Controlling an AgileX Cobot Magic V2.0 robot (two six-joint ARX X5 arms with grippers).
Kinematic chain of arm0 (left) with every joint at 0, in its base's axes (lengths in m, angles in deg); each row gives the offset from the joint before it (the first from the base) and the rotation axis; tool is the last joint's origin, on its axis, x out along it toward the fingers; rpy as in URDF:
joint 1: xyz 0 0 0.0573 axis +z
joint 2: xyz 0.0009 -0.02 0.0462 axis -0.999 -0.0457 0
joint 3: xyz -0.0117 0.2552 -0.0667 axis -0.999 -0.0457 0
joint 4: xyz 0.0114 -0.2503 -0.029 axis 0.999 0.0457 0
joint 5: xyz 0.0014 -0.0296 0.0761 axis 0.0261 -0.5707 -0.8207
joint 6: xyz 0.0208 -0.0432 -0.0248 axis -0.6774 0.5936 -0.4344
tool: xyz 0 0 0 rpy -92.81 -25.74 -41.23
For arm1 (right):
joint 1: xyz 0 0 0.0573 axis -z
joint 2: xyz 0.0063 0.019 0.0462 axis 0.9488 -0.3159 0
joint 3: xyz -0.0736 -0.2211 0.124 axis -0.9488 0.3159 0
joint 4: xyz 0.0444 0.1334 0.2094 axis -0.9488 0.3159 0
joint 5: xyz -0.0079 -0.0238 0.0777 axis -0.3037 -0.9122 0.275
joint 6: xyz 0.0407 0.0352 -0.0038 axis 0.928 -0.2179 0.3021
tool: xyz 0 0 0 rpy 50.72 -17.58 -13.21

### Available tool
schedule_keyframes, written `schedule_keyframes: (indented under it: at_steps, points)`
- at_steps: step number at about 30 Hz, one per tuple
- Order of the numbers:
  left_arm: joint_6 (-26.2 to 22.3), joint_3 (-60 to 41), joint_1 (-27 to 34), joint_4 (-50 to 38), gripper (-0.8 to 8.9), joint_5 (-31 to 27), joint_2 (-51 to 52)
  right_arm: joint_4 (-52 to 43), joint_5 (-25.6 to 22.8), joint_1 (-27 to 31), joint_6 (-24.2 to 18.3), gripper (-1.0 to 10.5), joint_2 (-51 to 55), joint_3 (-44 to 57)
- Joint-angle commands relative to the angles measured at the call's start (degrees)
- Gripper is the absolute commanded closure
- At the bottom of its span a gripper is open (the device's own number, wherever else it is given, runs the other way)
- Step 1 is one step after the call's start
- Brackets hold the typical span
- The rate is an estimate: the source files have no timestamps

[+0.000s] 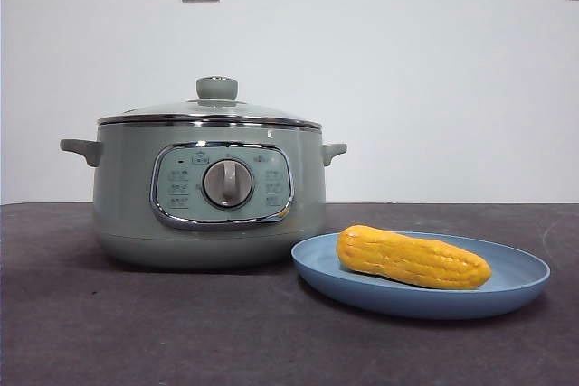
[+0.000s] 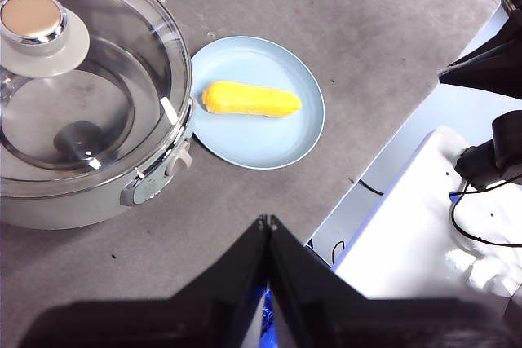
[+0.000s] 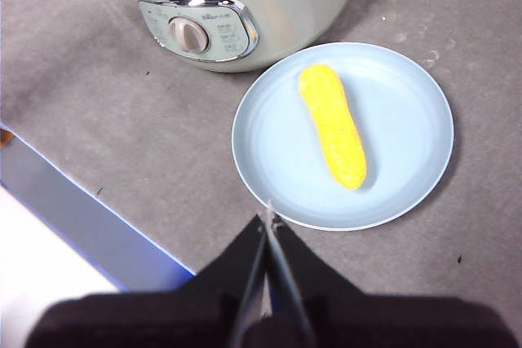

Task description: Take the corn out from the steamer,put the corn on the plate,close the lid

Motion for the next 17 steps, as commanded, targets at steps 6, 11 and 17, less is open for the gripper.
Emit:
schedule_keyframes:
  at_steps: [6, 11, 17]
  points:
    - [-0.85, -0.04, -0.11, 2.27, 8.17, 0.17, -0.11, -0.15, -0.15, -0.11, 0.17, 9.5, 0.09, 0.31]
    - [-2.49, -0.02, -0.09, 0.68, 8.17, -0.98, -0.11, -0.15, -0.15, -0.11, 0.17, 9.5, 0.09, 0.33]
    - [-2.49, -0.02, 0.26, -0.55, 8.17, -3.63, -0.13, -0.15, -0.15, -0.11, 0.15, 9.5, 0.09, 0.33]
